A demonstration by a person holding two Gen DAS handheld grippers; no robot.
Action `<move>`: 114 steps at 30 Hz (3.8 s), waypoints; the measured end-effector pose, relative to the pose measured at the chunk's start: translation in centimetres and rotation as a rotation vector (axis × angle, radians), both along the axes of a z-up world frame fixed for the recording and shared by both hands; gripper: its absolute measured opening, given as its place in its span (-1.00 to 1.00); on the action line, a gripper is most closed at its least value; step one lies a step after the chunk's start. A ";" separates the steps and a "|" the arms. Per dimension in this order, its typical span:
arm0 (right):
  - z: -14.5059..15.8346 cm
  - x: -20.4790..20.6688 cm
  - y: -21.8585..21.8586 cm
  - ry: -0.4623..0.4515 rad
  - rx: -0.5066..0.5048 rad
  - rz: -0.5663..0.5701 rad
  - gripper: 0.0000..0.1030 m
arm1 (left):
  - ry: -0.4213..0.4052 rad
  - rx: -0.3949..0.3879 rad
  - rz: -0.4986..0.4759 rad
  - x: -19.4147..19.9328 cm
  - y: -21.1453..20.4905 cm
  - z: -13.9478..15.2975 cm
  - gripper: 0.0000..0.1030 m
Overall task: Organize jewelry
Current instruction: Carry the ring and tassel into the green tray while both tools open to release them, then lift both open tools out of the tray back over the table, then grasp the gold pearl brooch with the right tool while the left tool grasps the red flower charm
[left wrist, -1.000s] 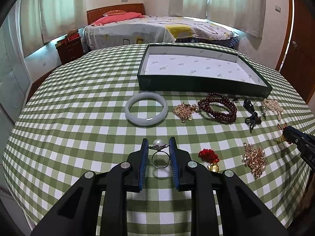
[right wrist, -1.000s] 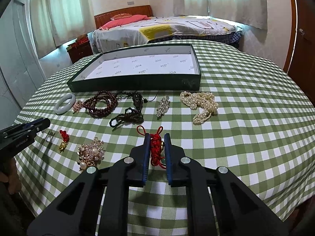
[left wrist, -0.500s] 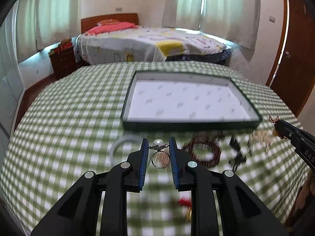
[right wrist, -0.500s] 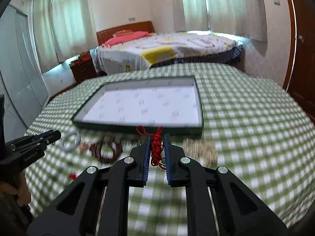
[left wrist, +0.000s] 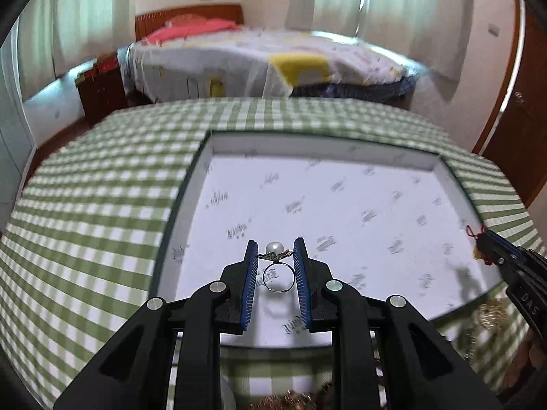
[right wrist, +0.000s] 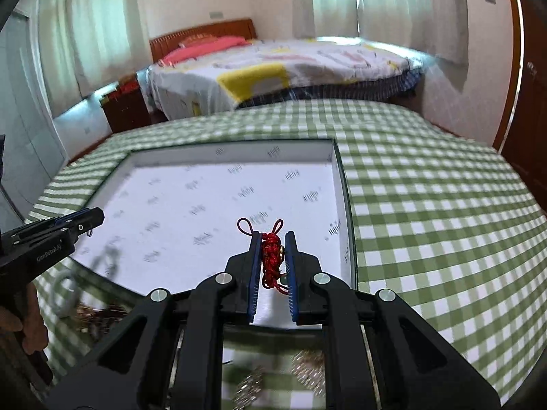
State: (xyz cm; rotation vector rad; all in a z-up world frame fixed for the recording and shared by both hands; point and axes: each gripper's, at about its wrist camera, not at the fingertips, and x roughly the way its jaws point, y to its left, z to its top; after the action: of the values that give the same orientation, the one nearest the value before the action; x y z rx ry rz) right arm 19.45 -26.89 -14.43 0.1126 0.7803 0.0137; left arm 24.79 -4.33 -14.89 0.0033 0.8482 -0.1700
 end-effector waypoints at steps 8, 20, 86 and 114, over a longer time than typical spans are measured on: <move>-1.9 0.8 0.0 0.058 -0.010 -0.009 -0.73 | 0.048 0.029 0.005 0.8 -0.3 -1.6 -0.57; -1.5 0.0 -0.3 0.033 0.003 -0.007 -0.18 | 0.030 0.027 0.027 0.5 -0.5 -1.4 0.04; -1.7 -17.8 10.3 0.040 -0.048 0.194 -0.36 | -0.055 0.025 0.106 -19.3 5.9 -0.2 0.26; -1.7 -17.6 5.9 0.024 0.016 0.111 -0.36 | 0.020 0.016 -0.057 -18.1 0.7 -2.0 -0.56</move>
State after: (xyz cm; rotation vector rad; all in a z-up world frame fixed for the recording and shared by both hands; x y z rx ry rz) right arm 1.84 -21.03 -16.14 0.0848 0.8098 0.1239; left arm 6.64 -3.61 -16.86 0.0408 0.8700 -0.2169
